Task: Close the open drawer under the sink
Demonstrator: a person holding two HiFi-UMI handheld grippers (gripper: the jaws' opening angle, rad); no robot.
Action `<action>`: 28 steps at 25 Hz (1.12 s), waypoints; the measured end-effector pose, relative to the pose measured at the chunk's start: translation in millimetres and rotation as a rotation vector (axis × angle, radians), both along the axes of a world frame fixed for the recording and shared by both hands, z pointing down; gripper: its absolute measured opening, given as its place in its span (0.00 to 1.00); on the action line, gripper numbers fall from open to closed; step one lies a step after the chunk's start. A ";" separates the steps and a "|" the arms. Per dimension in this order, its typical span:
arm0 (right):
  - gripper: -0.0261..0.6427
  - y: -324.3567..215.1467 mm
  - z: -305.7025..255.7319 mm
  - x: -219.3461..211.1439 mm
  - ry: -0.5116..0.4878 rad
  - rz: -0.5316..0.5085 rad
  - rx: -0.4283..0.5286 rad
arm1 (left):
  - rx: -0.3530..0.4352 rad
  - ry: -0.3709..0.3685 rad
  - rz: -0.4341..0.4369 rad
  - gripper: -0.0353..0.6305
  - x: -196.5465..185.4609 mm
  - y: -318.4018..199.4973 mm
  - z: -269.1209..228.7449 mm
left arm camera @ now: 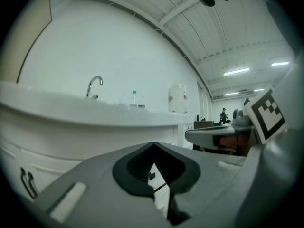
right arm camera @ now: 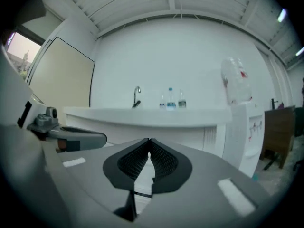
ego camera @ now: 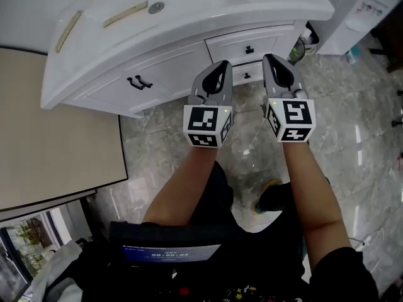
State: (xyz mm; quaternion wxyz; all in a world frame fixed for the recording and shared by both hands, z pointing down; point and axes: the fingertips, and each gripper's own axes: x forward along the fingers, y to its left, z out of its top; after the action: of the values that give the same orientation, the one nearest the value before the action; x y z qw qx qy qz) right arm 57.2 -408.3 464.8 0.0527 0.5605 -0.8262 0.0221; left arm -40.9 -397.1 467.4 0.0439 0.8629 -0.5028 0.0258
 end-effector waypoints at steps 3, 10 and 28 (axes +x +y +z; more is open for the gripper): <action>0.10 42.4 -105.1 5.3 0.044 -0.012 0.010 | -0.019 -0.003 0.045 0.05 3.3 31.9 -93.5; 0.09 128.3 -289.7 2.8 0.007 0.003 -0.035 | -0.025 0.031 0.195 0.05 7.2 113.0 -296.9; 0.07 268.9 -358.5 -70.4 0.047 -0.035 0.041 | 0.036 0.084 0.241 0.05 -48.7 223.3 -358.5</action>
State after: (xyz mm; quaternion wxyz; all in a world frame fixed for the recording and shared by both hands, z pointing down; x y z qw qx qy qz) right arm -13.2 -139.4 106.2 0.0609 0.5473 -0.8347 -0.0089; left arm -89.6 -173.8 108.9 0.0460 0.9180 -0.3937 -0.0144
